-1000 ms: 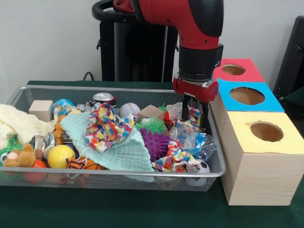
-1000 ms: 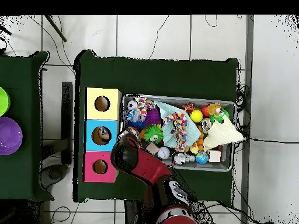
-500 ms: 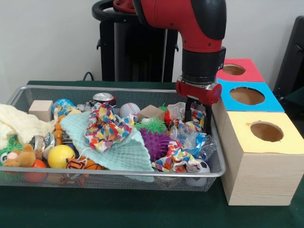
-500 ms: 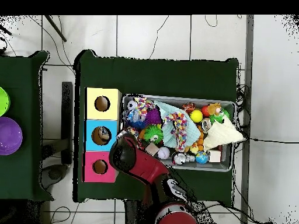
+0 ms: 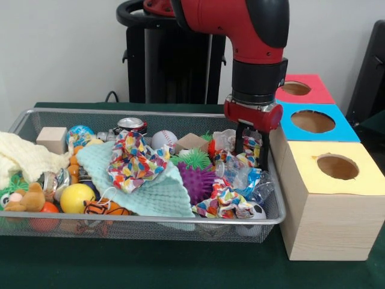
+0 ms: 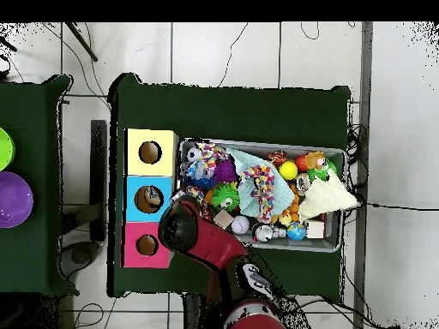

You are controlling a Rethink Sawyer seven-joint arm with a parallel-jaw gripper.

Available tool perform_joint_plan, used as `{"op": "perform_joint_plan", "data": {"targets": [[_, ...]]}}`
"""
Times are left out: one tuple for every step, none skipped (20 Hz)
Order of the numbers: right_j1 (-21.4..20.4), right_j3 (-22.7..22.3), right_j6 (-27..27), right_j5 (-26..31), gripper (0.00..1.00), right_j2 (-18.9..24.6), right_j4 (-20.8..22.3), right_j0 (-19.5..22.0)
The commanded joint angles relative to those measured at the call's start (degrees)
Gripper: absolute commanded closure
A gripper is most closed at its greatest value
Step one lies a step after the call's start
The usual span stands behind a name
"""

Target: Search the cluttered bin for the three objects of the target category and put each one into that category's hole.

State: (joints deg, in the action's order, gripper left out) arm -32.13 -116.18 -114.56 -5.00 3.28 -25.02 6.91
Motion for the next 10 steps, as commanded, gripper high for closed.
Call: {"op": "perform_joint_plan", "data": {"targets": [[-0.01,5.57,-8.94,2.79,0.00,0.23,-1.89,-0.87],[0.22,5.79,-8.78,2.74,0.00,0.33,-1.63,-0.66],[0.45,6.18,-8.46,2.98,0.00,0.46,-1.36,-0.34],[0.56,6.50,-8.26,3.28,0.00,0.49,-1.28,-0.20],[0.67,6.81,-8.06,3.58,0.00,0.51,-1.20,-0.07],[0.73,7.05,-7.82,3.92,0.00,0.57,-1.09,0.05],[0.79,7.29,-7.58,4.26,0.00,0.62,-0.97,0.17],[0.82,7.36,-7.49,4.38,0.00,0.66,-0.89,0.24],[0.85,7.22,-7.56,4.13,0.00,0.81,-0.72,0.35],[0.99,7.06,-7.65,3.66,0.00,1.12,-0.45,0.60]]}}
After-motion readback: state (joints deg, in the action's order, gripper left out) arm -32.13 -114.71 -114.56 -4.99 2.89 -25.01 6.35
